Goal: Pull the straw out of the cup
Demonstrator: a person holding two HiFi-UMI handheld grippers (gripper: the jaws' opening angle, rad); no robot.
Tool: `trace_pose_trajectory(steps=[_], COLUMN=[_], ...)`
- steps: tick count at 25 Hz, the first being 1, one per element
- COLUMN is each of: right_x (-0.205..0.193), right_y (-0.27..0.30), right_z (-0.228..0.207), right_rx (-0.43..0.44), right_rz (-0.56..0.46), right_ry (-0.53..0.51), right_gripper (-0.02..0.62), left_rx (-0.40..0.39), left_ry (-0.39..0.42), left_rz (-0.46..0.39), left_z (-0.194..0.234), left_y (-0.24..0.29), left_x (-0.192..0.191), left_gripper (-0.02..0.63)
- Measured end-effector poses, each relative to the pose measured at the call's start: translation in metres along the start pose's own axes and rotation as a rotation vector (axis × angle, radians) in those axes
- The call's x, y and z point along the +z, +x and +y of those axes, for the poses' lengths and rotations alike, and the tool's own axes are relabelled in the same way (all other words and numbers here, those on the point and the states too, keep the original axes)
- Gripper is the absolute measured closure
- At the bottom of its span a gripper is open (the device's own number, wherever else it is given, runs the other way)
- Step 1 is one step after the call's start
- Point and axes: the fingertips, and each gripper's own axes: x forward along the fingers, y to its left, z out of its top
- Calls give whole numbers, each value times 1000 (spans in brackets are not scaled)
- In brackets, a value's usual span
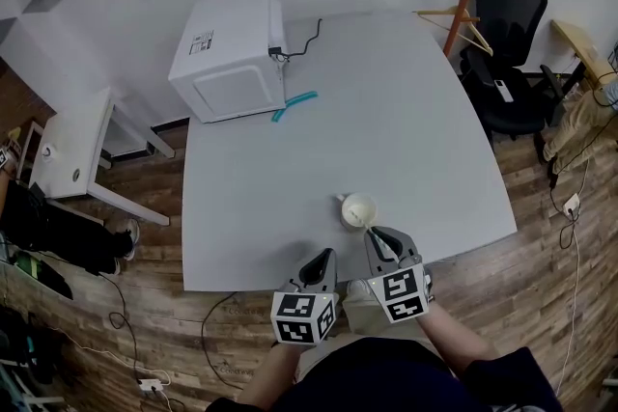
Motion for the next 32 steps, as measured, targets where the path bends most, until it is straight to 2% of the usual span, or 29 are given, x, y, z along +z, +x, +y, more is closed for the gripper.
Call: trace_pose_trajectory(steps=[13, 32], right_x=[16, 5], right_y=[-48, -120], right_z=[24, 76], right_rx=[-66, -83], right_rz=[-85, -136], right_ry=[25, 35], right_gripper=[552, 552], left_rx=[-36, -60], left_ry=[32, 61], left_rz=[-5, -16], left_z=[-12, -38], left_y=[-38, -99], left_x=[-16, -49], left_gripper=[589, 589])
